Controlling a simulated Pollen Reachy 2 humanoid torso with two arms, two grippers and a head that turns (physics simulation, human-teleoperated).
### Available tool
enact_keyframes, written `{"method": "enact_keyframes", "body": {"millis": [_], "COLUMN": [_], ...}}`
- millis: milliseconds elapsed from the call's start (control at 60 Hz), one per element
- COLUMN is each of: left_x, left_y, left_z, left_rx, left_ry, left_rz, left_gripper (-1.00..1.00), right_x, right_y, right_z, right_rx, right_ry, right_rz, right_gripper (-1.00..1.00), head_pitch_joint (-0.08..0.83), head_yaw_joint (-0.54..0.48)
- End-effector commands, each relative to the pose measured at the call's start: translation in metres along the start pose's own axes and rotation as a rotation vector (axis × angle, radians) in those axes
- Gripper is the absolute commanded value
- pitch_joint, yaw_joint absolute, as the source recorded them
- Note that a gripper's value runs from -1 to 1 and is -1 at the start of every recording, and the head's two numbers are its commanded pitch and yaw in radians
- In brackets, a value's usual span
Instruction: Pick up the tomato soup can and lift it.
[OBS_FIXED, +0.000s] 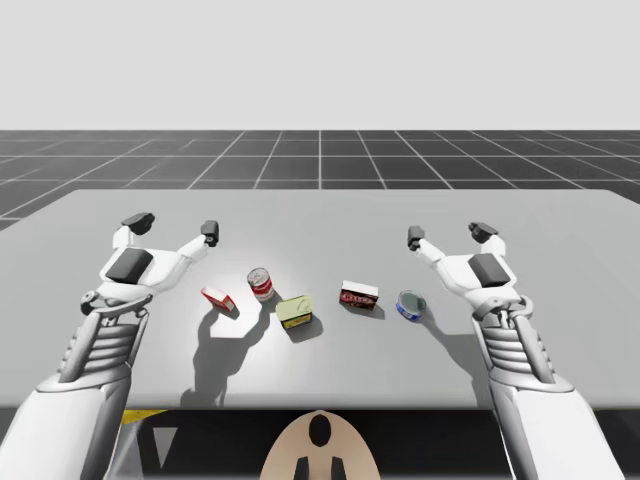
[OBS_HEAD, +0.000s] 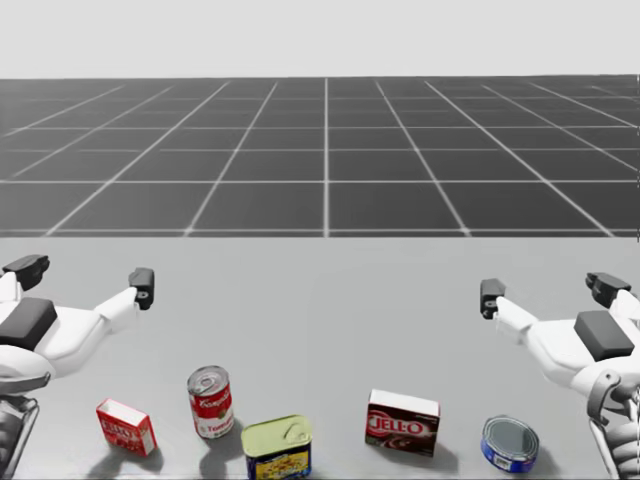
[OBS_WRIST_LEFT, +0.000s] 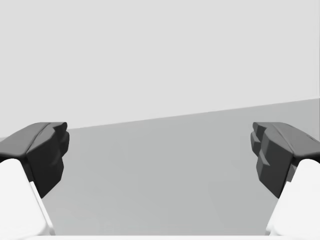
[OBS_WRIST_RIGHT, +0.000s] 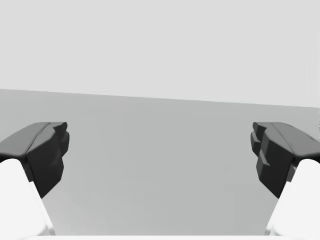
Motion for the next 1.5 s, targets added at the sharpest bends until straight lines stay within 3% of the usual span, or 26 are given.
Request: {"method": "enact_keyframes", "body": {"millis": [17, 400, 717, 800, 817, 933, 1000, 1033, 1100, 1167, 1200, 1283, 1500], "left_x": [0.001, 0.003, 0.003, 0.006, 0.008, 0.019, 0.028, 0.035, 0.039, 0.038, 0.035, 0.028, 0.004], "left_y": [0.0, 0.0, -0.003, -0.005, -0.006, -0.01, -0.009, -0.009, -0.006, -0.004, -0.002, -0.002, -0.012], "left_z": [0.001, 0.002, 0.002, 0.004, 0.006, 0.017, 0.025, 0.033, 0.041, 0.043, 0.043, 0.047, 0.051], "left_rx": [-0.002, -0.009, -0.034, -0.068, -0.092, -0.197, -0.282, -0.366, -0.453, -0.481, -0.504, -0.564, -0.646], "left_ry": [-0.004, -0.004, 0.0, 0.012, 0.021, 0.041, 0.075, 0.125, 0.158, 0.186, 0.216, 0.292, 0.445], "left_rz": [-0.003, 0.013, 0.032, 0.074, 0.098, 0.137, 0.178, 0.224, 0.177, 0.144, 0.12, 0.111, 0.035], "left_gripper": [-1.0, -1.0, -1.0, -1.0, -1.0, -1.0, -1.0, -1.0, -1.0, -1.0, -1.0, -1.0, -1.0], "right_x": [0.0, 0.004, 0.006, 0.006, 0.006, 0.006, 0.007, 0.007, 0.008, 0.007, 0.007, 0.007, 0.006], "right_y": [-0.001, -0.004, -0.004, -0.004, -0.004, -0.004, -0.004, -0.004, -0.005, -0.005, -0.004, -0.005, -0.004], "right_z": [0.0, 0.0, 0.002, 0.002, 0.002, 0.001, 0.001, 0.002, 0.002, 0.001, 0.002, 0.001, 0.001], "right_rx": [-0.003, -0.007, -0.004, -0.004, -0.004, -0.003, -0.005, -0.007, -0.012, -0.026, -0.018, -0.02, -0.017], "right_ry": [0.001, -0.007, -0.012, -0.013, -0.014, -0.015, -0.015, -0.017, -0.022, -0.033, -0.027, -0.03, -0.027], "right_rz": [0.006, 0.005, 0.005, 0.003, 0.003, 0.003, 0.003, 0.004, 0.008, 0.039, 0.028, 0.028, 0.026], "right_gripper": [-1.0, -1.0, -1.0, -1.0, -1.0, -1.0, -1.0, -1.0, -1.0, -1.0, -1.0, -1.0, -1.0], "head_pitch_joint": [0.375, 0.57, 0.614, 0.615, 0.617, 0.619, 0.619, 0.619, 0.618, 0.619, 0.617, 0.609, 0.599], "head_yaw_joint": [0.03, 0.15, 0.25, 0.24, 0.24, 0.24, 0.25, 0.25, 0.25, 0.25, 0.25, 0.26, 0.27]}}
